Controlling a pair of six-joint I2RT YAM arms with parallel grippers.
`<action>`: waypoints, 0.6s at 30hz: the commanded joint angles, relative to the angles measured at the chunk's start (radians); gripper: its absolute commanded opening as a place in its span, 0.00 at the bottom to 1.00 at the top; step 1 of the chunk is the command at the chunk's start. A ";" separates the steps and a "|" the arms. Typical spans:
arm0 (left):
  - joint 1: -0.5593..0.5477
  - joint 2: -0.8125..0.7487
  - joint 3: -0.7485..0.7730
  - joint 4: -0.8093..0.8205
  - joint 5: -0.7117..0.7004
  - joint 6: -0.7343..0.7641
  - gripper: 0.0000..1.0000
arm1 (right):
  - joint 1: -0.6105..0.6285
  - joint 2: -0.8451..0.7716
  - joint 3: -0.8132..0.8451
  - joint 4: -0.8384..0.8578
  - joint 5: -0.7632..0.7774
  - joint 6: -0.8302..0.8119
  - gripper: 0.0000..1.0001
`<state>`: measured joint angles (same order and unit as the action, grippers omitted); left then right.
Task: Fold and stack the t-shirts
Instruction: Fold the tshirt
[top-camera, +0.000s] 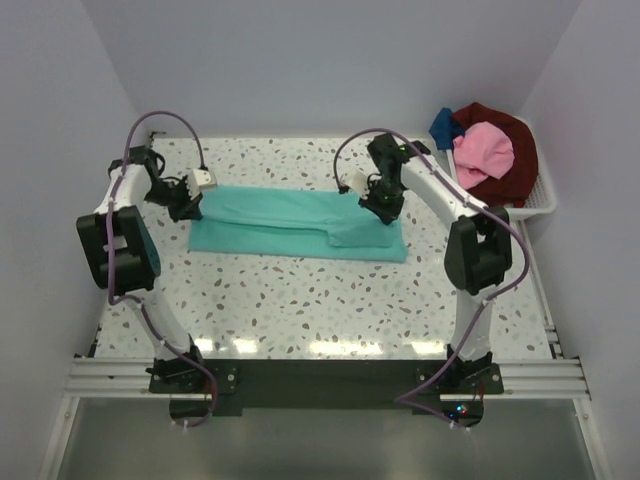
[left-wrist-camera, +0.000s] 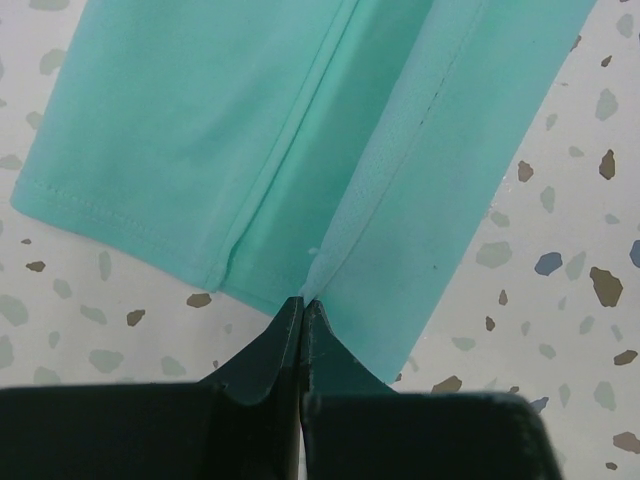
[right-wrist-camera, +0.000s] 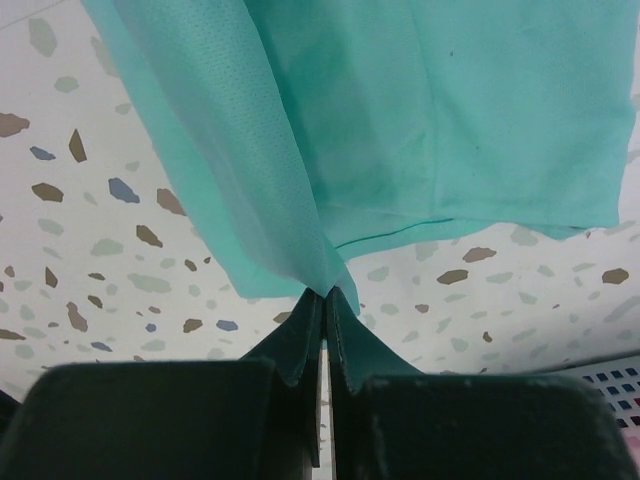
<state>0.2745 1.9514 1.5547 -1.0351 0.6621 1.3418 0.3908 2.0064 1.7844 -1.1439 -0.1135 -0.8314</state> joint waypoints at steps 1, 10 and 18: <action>0.008 0.026 0.044 0.024 0.025 -0.021 0.00 | -0.004 0.031 0.061 -0.033 0.023 -0.015 0.00; 0.002 0.073 0.030 0.073 0.018 -0.055 0.00 | -0.007 0.114 0.098 -0.013 0.049 -0.015 0.00; -0.006 0.089 0.001 0.112 -0.022 -0.079 0.00 | -0.013 0.161 0.110 0.038 0.074 0.006 0.00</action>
<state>0.2714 2.0426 1.5604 -0.9722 0.6491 1.2854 0.3851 2.1582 1.8484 -1.1332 -0.0669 -0.8303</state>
